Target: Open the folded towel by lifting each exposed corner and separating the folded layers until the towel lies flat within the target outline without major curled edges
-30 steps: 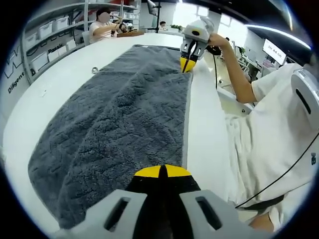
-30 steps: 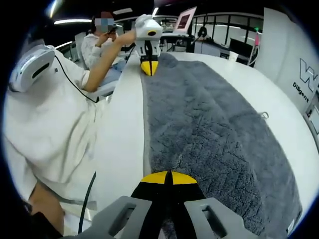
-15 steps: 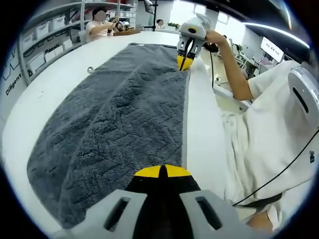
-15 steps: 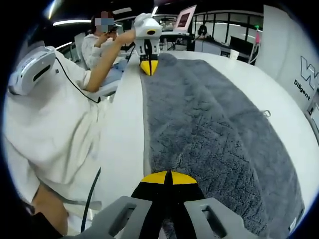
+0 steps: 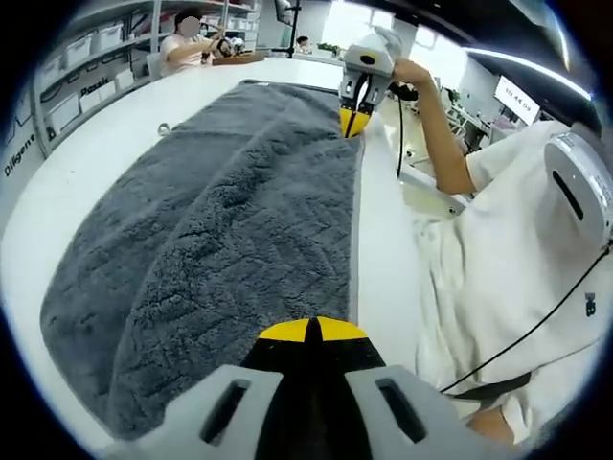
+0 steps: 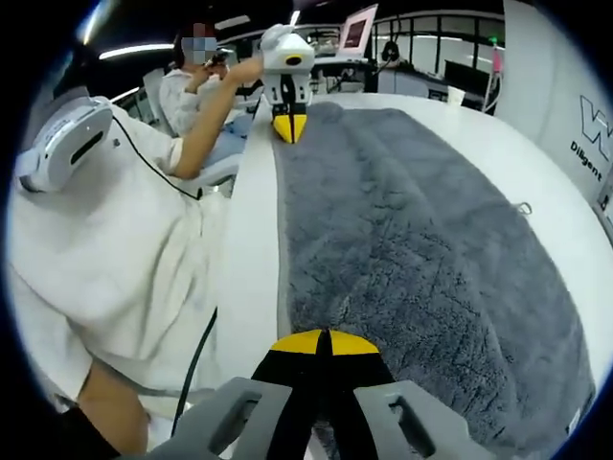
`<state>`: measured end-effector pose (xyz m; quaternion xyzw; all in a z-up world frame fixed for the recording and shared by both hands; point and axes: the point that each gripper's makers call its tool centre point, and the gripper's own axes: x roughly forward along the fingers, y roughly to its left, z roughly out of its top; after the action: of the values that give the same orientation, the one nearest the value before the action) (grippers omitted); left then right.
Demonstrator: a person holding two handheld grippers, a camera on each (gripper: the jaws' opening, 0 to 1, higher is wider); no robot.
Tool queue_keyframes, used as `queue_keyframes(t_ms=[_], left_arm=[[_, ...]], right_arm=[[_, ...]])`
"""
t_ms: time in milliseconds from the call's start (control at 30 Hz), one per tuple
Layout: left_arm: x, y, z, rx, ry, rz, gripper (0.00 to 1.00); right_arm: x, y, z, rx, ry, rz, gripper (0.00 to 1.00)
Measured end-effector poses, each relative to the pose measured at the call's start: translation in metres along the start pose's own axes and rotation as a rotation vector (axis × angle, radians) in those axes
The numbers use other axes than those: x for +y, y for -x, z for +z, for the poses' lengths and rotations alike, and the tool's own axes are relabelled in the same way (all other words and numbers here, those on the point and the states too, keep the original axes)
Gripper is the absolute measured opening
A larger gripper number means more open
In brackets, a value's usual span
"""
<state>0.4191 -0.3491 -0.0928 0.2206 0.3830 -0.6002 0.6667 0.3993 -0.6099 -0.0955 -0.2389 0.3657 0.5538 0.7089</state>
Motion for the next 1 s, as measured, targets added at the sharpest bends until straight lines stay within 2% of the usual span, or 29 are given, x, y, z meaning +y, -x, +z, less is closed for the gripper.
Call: queue_keyframes(t_ms=[567,733,900,1000], left_arm=[[-0.0066,0.0009,-0.0028,0.006,-0.011,-0.027,0.01],[-0.0041,0.0021,-0.0023,0.0,-0.006,-0.029,0.01],[-0.0042,0.0051,-0.0026,-0.005,-0.033,-0.029,0.01],[-0.0049,0.008,-0.002,-0.007,-0.039,-0.024,0.01]], right_arm=[[0.0076,-0.0001,-0.0008,0.019,-0.006,0.006,0.0],[0.0086,0.0,-0.0004,0.027,0.051,0.009,0.0],[0.0069,0.0011,-0.0009,0.019,0.029,0.012,0.0],[0.0072,0.0016,-0.0001,0.026,0.053,0.007,0.0]])
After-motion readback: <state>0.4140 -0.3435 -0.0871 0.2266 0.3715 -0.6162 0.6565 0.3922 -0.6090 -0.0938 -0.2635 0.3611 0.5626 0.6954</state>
